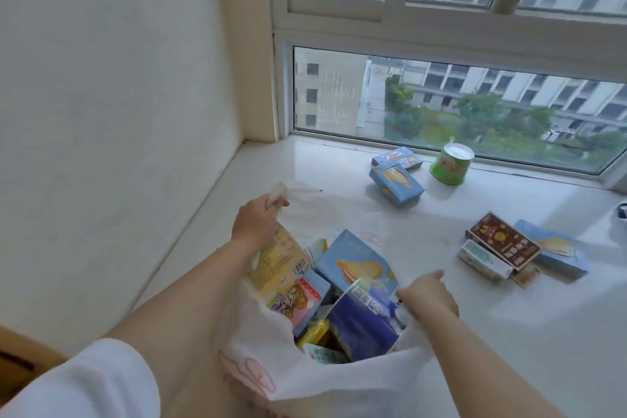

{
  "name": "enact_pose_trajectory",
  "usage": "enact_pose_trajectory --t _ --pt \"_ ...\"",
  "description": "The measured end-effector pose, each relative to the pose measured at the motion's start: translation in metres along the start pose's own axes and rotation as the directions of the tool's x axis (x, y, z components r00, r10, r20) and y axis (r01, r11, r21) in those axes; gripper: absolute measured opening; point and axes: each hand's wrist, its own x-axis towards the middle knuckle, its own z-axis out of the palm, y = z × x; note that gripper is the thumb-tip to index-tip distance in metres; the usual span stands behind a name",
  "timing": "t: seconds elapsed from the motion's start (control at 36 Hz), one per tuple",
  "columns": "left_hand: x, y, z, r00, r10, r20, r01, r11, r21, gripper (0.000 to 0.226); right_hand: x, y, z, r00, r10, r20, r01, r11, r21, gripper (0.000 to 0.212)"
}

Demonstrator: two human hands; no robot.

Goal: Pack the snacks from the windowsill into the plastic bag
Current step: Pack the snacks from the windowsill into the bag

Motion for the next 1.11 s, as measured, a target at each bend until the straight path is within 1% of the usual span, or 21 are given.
enact_pose_trajectory --t 0.06,0.08,0.17,0.22,0.33,0.36,0.42,0.44,0.5,0.56,0.58,0.64,0.69,0.75,0.81,0.86,0.92,0.97,1.03,1.08,1.11 --pt "-0.002 0.004 0.0 1.0 -0.025 -0.003 0.025 0.995 -0.094 0.029 0.003 0.013 0.0 0.995 -0.012 0.095 0.013 1.0 -0.011 0.047" --pt "-0.003 0.006 0.0 0.999 -0.05 -0.007 0.048 0.983 -0.18 0.029 0.001 0.017 -0.004 0.995 -0.036 0.097 0.039 0.999 -0.037 0.038" --pt "-0.006 0.018 0.002 0.988 -0.157 0.0 0.138 0.864 -0.484 0.024 -0.004 0.014 -0.027 0.984 -0.165 0.069 0.174 0.969 -0.174 0.039" --pt "-0.005 0.029 0.005 0.984 -0.177 -0.006 0.138 0.787 -0.602 0.023 -0.004 0.003 -0.052 0.977 -0.211 0.0 0.209 0.969 -0.129 0.04" --pt "-0.004 0.062 -0.002 0.995 -0.077 -0.07 0.016 0.777 -0.629 0.026 -0.009 -0.017 -0.117 0.942 -0.267 -0.205 0.303 0.938 0.171 0.037" --pt "-0.002 0.067 -0.005 0.994 -0.068 -0.086 -0.008 0.737 -0.676 0.028 -0.01 -0.018 -0.133 0.926 -0.26 -0.275 0.328 0.914 0.241 0.036" --pt "0.0 0.07 -0.014 0.99 -0.091 -0.11 -0.026 0.644 -0.765 0.025 -0.005 -0.012 -0.151 0.923 -0.2 -0.329 0.32 0.873 0.367 0.038" --pt "0.0 0.069 -0.02 0.984 -0.131 -0.124 -0.019 0.609 -0.793 0.023 -0.001 -0.007 -0.155 0.919 -0.189 -0.346 0.317 0.877 0.362 0.039" --pt "0.003 0.064 -0.031 0.967 -0.227 -0.116 0.02 0.521 -0.853 0.024 0.011 0.005 -0.149 0.944 -0.177 -0.277 0.254 0.929 0.27 0.039" --pt "0.008 0.057 -0.036 0.952 -0.281 -0.124 0.05 0.54 -0.84 0.025 0.015 0.017 -0.138 0.96 -0.179 -0.216 0.207 0.971 0.117 0.039" --pt "0.009 0.053 -0.036 0.95 -0.278 -0.144 0.049 0.587 -0.808 0.023 0.018 0.023 -0.136 0.965 -0.186 -0.182 0.205 0.975 0.09 0.039" --pt "0.014 0.046 -0.035 0.952 -0.227 -0.204 0.026 0.726 -0.687 0.021 0.022 0.029 -0.133 0.957 -0.219 -0.192 0.219 0.975 -0.021 0.042" --pt "0.022 0.035 -0.034 0.955 -0.168 -0.245 0.043 0.895 -0.445 0.032 0.022 0.03 -0.133 0.958 -0.231 -0.172 0.225 0.973 -0.052 0.044" --pt "0.028 0.027 -0.035 0.965 -0.169 -0.198 0.145 0.981 -0.128 0.044 0.026 0.031 -0.13 0.952 -0.265 -0.151 0.257 0.964 -0.066 0.043" --pt "0.032 0.023 -0.037 0.958 -0.23 -0.169 0.248 0.964 0.097 0.046 0.031 0.028 -0.126 0.947 -0.281 -0.158 0.277 0.96 -0.043 0.042" --pt "0.033 0.025 -0.036 0.944 -0.258 -0.205 0.299 0.931 0.209 0.047 0.038 0.024 -0.12 0.95 -0.267 -0.164 0.263 0.964 -0.047 0.041" --pt "0.032 0.03 -0.03 0.937 -0.206 -0.282 0.301 0.886 0.352 0.054 0.045 0.021 -0.116 0.951 -0.254 -0.176 0.254 0.967 -0.024 0.041" --pt "0.033 0.034 -0.019 0.959 -0.038 -0.281 0.199 0.795 0.573 0.06 0.049 0.018 -0.116 0.962 -0.229 -0.15 0.224 0.973 -0.05 0.04" --pt "0.034 0.039 -0.006 0.978 0.129 -0.165 0.037 0.669 0.742 0.065 0.051 0.015 -0.119 0.962 -0.232 -0.144 0.221 0.971 -0.088 0.039" --pt "0.039 0.048 0.012 0.978 0.206 -0.042 -0.079 0.546 0.834 0.064 0.062 0.014 -0.124 0.96 -0.234 -0.155 0.219 0.97 -0.109 0.037" --pt "0.039 0.051 0.017 0.975 0.224 0.0 -0.117 0.51 0.852 0.062 0.061 0.013 -0.125 0.958 -0.237 -0.162 0.22 0.969 -0.115 0.036"
